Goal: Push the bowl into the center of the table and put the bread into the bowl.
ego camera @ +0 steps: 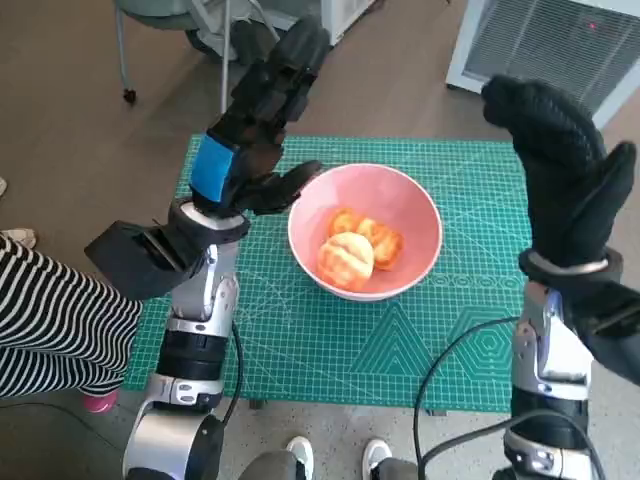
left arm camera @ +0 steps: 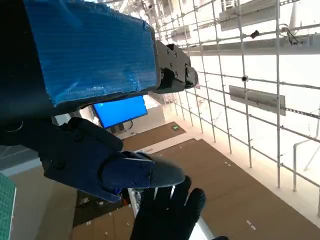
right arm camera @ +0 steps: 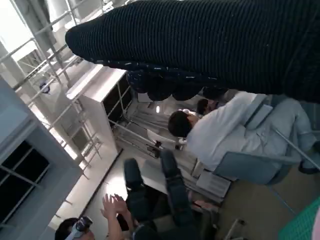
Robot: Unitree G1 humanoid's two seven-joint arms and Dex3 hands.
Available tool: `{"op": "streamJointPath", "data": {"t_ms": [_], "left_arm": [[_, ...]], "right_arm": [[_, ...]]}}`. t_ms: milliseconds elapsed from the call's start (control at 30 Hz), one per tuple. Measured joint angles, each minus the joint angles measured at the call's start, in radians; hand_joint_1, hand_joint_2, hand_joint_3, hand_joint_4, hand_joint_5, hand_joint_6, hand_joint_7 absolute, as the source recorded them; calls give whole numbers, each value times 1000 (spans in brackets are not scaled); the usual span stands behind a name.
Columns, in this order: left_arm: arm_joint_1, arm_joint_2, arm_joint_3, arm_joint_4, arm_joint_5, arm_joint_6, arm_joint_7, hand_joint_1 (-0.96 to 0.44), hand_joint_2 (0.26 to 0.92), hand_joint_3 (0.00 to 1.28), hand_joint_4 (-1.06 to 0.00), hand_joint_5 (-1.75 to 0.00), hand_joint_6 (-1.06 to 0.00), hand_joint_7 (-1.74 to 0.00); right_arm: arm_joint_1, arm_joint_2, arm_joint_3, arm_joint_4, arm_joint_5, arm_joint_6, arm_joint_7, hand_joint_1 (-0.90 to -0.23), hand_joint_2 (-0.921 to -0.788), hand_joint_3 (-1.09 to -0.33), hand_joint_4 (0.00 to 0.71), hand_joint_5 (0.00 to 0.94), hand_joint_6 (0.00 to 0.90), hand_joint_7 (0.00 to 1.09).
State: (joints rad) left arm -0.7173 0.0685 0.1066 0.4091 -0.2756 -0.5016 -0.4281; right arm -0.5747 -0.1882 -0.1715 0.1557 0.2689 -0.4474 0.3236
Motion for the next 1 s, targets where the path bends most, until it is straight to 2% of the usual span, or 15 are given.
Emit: {"op": "streamJointPath", "data": {"t_ms": [267, 533, 800, 1000], "left_arm": [[16, 6, 4, 2, -4, -17, -19, -791, 921, 508, -65, -2, -127, -61], [26, 6, 7, 6, -4, -38, -38, -827, 921, 504, -67, -3, -114, -63], [26, 6, 10, 36, -6, -44, -49, -804, 921, 519, -67, -3, -112, -74], [26, 8, 11, 36, -5, -43, -49, -778, 921, 521, -65, -2, -106, -83]], "right_arm": [[-12, 0, 4, 17, -1, 18, -10, -747, -921, -682, 174, 3, 78, 406], [-32, 0, 9, 34, -3, 33, -24, -742, -921, -677, 175, 3, 77, 402], [-35, 0, 20, 22, -29, 54, -40, -740, -921, -677, 175, 2, 78, 399], [-35, 0, 20, 19, -37, 63, -42, -741, -921, -677, 175, 2, 78, 398]]}}
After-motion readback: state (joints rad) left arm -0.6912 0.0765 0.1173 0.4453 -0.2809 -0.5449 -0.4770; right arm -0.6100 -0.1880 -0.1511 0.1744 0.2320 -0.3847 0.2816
